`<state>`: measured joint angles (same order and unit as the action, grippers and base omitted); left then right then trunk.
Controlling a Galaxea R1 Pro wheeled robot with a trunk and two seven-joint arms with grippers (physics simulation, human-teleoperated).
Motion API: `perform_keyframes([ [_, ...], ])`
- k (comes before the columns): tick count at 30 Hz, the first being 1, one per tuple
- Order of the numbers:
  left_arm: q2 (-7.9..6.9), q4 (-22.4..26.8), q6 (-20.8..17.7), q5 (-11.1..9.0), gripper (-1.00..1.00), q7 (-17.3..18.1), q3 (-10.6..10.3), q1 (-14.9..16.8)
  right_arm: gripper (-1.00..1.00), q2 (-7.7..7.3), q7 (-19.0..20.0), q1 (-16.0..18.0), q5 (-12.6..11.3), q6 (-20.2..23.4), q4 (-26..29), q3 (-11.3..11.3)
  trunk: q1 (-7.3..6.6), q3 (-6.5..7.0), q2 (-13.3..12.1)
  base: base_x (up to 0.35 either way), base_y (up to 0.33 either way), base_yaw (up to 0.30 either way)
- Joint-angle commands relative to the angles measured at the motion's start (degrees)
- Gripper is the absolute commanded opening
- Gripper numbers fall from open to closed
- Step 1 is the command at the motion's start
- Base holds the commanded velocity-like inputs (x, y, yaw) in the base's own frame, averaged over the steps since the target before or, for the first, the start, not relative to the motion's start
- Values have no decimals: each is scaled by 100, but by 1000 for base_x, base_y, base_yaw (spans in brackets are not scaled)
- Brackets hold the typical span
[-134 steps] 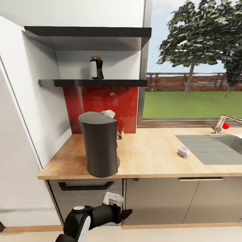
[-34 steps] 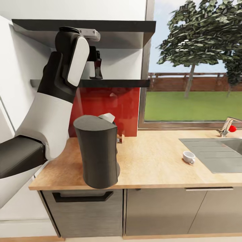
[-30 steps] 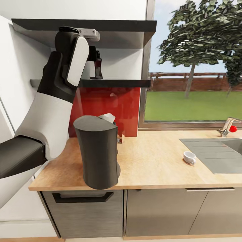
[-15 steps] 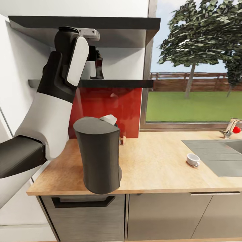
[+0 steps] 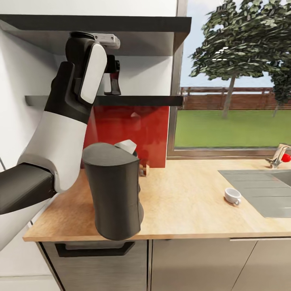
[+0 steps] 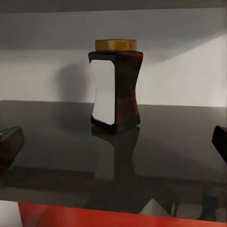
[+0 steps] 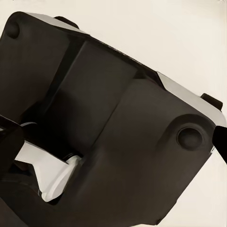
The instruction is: Set up a coffee station on the kitchen countertop: keep the coffee maker on the countertop, move the bottle of coffee from the kitchen shelf to the counter next to the coffee maker, place a paper coffee filter on top of the coffee maker, put the saucer next to the coffee maker with the coffee cup on the saucer, and place the electric kettle next to the coffee maker.
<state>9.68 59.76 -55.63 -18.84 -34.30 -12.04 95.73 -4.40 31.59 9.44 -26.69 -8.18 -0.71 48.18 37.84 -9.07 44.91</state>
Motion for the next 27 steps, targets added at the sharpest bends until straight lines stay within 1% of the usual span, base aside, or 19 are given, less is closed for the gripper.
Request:
perform_keyframes([
  [1,-1,1,-9,-59,100,-57,-9,7,100,0,22,5,-47,-26,-8,49,2,-9,7,127,-87,0],
  [6,-1,1,-9,-61,100,-52,-9,7,100,0,22,5,-47,-26,-8,49,2,-9,7,127,-80,0],
  [13,-1,1,-9,-66,100,-51,-9,7,100,0,22,5,-47,-26,-8,47,2,-9,7,149,-7,0],
  [17,-2,1,-9,-66,100,-51,-9,7,100,0,22,5,-47,-26,-8,47,2,-9,7,62,-1,0],
  [27,-9,1,-9,-65,100,-48,-9,7,100,0,22,5,-47,-26,-9,50,2,-9,7,82,62,0],
])
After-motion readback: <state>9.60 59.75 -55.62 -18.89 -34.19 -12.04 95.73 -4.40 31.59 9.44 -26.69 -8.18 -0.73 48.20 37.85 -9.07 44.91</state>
